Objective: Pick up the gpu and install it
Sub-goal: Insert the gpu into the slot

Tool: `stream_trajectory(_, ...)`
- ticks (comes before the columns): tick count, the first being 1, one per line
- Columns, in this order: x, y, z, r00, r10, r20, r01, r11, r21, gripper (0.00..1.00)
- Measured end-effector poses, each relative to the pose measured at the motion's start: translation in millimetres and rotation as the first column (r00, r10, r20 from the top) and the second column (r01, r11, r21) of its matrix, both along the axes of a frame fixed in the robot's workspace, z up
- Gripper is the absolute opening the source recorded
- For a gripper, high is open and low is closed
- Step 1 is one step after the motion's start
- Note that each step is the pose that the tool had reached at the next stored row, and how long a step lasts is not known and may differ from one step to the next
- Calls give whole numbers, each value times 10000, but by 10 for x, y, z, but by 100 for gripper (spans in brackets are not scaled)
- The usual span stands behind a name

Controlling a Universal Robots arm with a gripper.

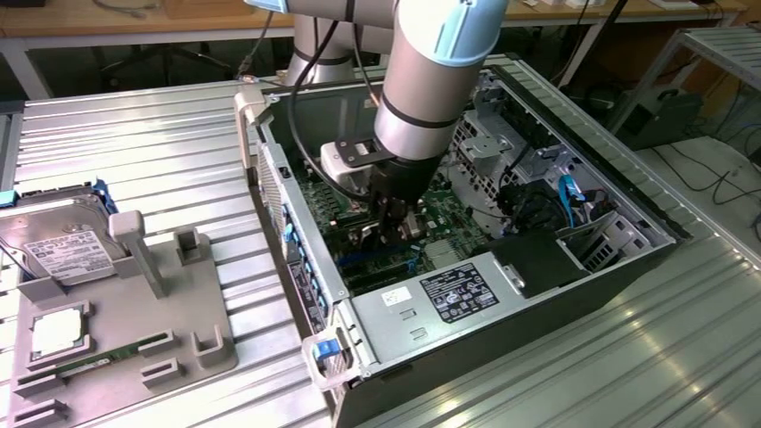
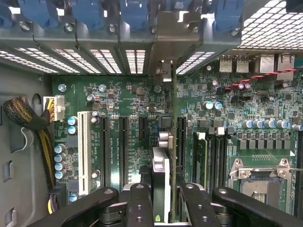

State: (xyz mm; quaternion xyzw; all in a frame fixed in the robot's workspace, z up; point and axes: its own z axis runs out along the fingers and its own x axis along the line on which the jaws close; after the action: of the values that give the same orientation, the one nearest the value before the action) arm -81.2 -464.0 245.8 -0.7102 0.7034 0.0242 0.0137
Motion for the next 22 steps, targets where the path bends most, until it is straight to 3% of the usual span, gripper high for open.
stream_trajectory(4,-1,0,-79,10000,33,-1,-33,10000,-3,28)
stream_trajectory(5,0,1,-72,10000,33,2,-33,10000,2,28)
stream_trajectory(6,0,1,4,10000,33,1,-33,10000,0,28)
stream_trajectory(8,-16,31,5,10000,33,0,-33,10000,-4,28)
stream_trajectory(22,-35,17,-7,10000,29,0,-29,10000,-2,28)
